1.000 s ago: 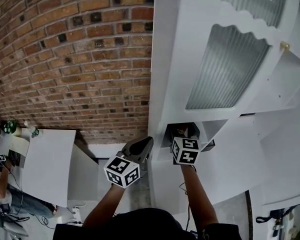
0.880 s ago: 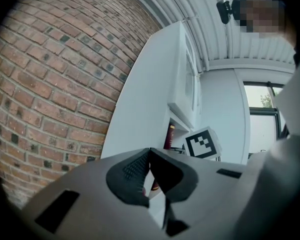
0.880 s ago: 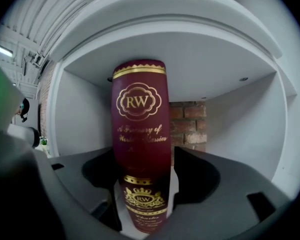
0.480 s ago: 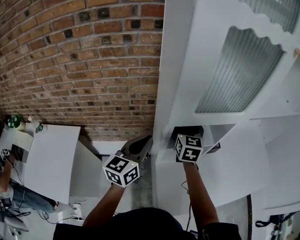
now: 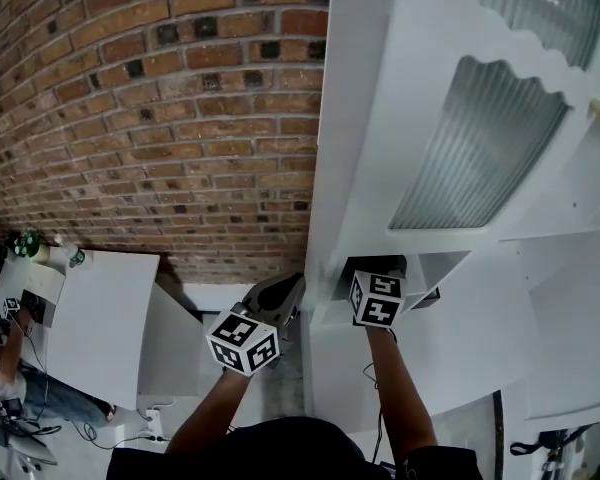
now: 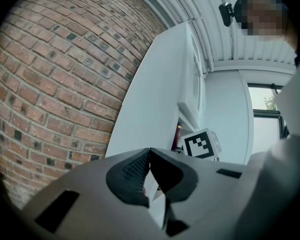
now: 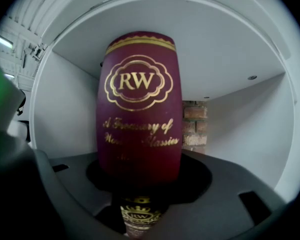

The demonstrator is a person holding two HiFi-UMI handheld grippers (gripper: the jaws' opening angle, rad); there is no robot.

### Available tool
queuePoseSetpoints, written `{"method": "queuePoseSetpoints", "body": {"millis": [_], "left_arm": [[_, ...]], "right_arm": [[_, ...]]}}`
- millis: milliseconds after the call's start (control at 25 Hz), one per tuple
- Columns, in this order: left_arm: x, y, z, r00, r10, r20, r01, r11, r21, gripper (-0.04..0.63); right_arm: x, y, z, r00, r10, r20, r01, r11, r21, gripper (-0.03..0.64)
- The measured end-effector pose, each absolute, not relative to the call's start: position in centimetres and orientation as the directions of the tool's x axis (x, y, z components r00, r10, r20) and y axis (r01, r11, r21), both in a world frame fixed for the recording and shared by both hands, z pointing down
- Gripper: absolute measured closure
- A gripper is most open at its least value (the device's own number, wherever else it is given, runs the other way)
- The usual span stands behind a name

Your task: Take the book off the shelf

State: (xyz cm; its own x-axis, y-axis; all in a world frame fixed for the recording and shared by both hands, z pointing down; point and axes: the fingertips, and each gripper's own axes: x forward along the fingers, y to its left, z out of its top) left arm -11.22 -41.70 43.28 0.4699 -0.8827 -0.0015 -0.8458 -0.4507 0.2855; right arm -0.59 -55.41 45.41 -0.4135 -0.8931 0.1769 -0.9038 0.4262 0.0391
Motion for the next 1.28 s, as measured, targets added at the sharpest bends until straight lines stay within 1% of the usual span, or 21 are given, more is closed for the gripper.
{"method": "queuePoseSetpoints", "body": {"millis": [640,1280], "left_arm": [[-11.1,-41.1,42.8,0.470,-0.882,-0.011,-0.846,-0.454,0.280,0.578],[-9.8,-38.3,42.1,0.488,-0.872,-0.030,-0.835,-0.476,0.276,0.578]], "right_arm": [[-0.2,-54.6,45.4,-0.416,-0.890,0.188,-0.900,0.432,0.050,0.385],[1.3,-50.8,45.5,-0.413,-0.889,0.201,-0.900,0.432,0.063,0.385]]}}
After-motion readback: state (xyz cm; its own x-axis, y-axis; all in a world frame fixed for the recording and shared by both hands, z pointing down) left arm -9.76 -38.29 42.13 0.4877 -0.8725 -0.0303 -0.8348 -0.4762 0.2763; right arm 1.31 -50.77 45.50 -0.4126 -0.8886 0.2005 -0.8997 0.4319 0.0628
